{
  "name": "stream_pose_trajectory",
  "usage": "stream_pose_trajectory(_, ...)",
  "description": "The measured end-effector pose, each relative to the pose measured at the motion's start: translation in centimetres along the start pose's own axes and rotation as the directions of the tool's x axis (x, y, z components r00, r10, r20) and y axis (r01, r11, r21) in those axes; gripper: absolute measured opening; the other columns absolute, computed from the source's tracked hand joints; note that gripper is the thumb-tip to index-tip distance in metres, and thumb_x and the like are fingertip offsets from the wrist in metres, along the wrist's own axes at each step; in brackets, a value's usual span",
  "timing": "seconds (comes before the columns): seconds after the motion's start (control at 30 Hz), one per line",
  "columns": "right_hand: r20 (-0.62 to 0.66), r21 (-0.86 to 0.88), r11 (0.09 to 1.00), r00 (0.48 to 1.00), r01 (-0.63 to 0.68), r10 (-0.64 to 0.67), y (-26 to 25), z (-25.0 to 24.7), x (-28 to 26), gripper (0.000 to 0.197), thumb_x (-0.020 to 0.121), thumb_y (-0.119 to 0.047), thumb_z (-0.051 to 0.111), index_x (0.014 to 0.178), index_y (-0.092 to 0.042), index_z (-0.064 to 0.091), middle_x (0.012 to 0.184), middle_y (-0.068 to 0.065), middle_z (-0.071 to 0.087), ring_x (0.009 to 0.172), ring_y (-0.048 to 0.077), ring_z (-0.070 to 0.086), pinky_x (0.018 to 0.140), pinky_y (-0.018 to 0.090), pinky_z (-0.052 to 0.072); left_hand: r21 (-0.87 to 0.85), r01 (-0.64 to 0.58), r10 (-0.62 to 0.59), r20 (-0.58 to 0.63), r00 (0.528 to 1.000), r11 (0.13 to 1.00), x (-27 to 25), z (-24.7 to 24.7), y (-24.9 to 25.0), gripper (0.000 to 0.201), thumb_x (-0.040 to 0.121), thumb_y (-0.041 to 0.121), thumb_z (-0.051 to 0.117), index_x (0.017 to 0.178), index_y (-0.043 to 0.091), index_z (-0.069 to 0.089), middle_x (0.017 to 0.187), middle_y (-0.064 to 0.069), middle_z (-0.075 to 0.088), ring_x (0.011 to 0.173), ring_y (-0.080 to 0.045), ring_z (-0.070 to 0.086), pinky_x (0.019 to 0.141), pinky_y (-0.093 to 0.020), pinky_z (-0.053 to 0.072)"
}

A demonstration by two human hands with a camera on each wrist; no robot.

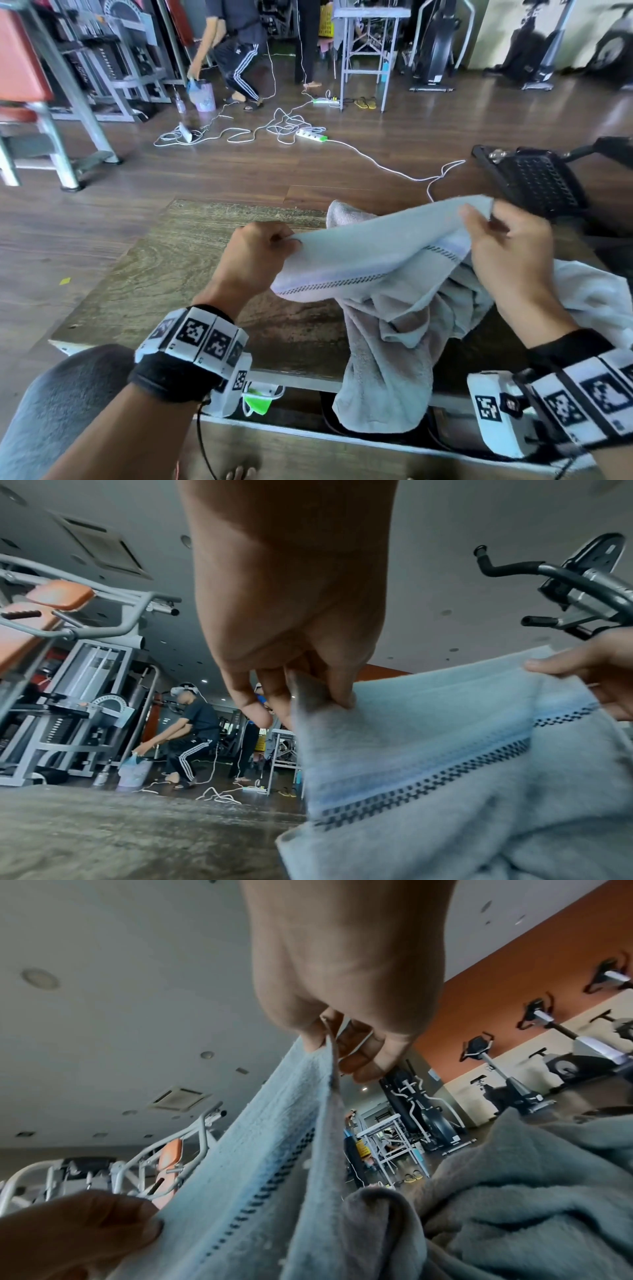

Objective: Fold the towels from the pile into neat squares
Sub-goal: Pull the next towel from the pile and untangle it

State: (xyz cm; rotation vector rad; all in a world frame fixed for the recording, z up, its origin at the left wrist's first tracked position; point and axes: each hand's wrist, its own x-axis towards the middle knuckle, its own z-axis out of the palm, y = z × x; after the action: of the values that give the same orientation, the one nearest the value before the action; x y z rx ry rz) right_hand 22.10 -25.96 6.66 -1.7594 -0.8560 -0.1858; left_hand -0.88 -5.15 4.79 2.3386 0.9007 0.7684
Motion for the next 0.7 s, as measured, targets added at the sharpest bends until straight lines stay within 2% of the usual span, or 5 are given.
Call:
stream_pose_trajectory(0.23,0.454,-0.250,0.968,0.886,0.023,0.097,1.4,-0.5,-1.5,0.021,0.097,-0.023,0.058,0.093,-0.004,0.063,0.088,0.022,0.062,0.076,0.028,0.059,0.068,0.032,0.049,-0.079,0.062,-0.050,0.151,0.987,0.995,-0.7,-0.4,0.3,0.015,0.096,0.023,0.058,0.082,0.021,0.063,0.069,-0.001,0.059,0.062,-0.016,0.052,0.055,-0.028,0.043)
stream_pose_trajectory(0.3,0.659,-0.325,0.944,0.730,0.063,0.178,2.4,0.2,-2.4,0.025,0.095,-0.026,0.063,0.090,-0.002,0.065,0.088,0.021,0.064,0.074,0.028,0.060,0.067,0.039,0.047,0.005,0.044,-0.041,0.506,0.862,0.999,-1.2,-0.6,1.1,0.012,0.097,0.026,0.056,0.089,0.026,0.065,0.082,-0.001,0.066,0.075,-0.020,0.062,0.065,-0.034,0.051)
stream_pose_trajectory(0.4,0.622,-0.281,0.952,0.778,0.124,0.083,3.7,1.5,-3.5,0.023,0.091,-0.024,0.067,0.074,-0.008,0.067,0.073,0.010,0.065,0.071,0.026,0.062,0.065,0.043,0.048,0.075,0.049,-0.089,0.753,0.652,0.996,-2.0,0.1,1.7,0.012,0.094,0.038,0.061,0.099,0.032,0.070,0.098,0.004,0.074,0.091,-0.019,0.070,0.087,-0.033,0.053)
stream_pose_trajectory(0.53,0.547,-0.216,0.953,0.835,0.211,-0.061,4.8,3.8,-4.9,0.024,0.086,-0.027,0.063,0.065,-0.017,0.064,0.065,-0.002,0.060,0.063,0.019,0.056,0.056,0.045,0.049,0.108,-0.012,-0.046,0.522,0.852,0.994,-1.7,2.7,1.4,0.019,0.096,0.021,0.059,0.110,0.031,0.067,0.099,0.012,0.064,0.080,-0.012,0.068,0.063,-0.017,0.056)
stream_pose_trajectory(0.7,0.512,-0.257,0.960,0.858,0.110,0.039,5.8,5.6,-5.8,0.028,0.092,-0.018,0.061,0.066,-0.016,0.051,0.067,-0.004,0.056,0.066,0.018,0.055,0.060,0.046,0.050,0.061,-0.134,0.095,0.429,0.898,0.989,-1.0,6.8,-0.7,0.021,0.079,0.046,0.067,0.099,0.051,0.060,0.126,0.031,0.051,0.118,-0.010,0.046,0.109,-0.044,0.036)
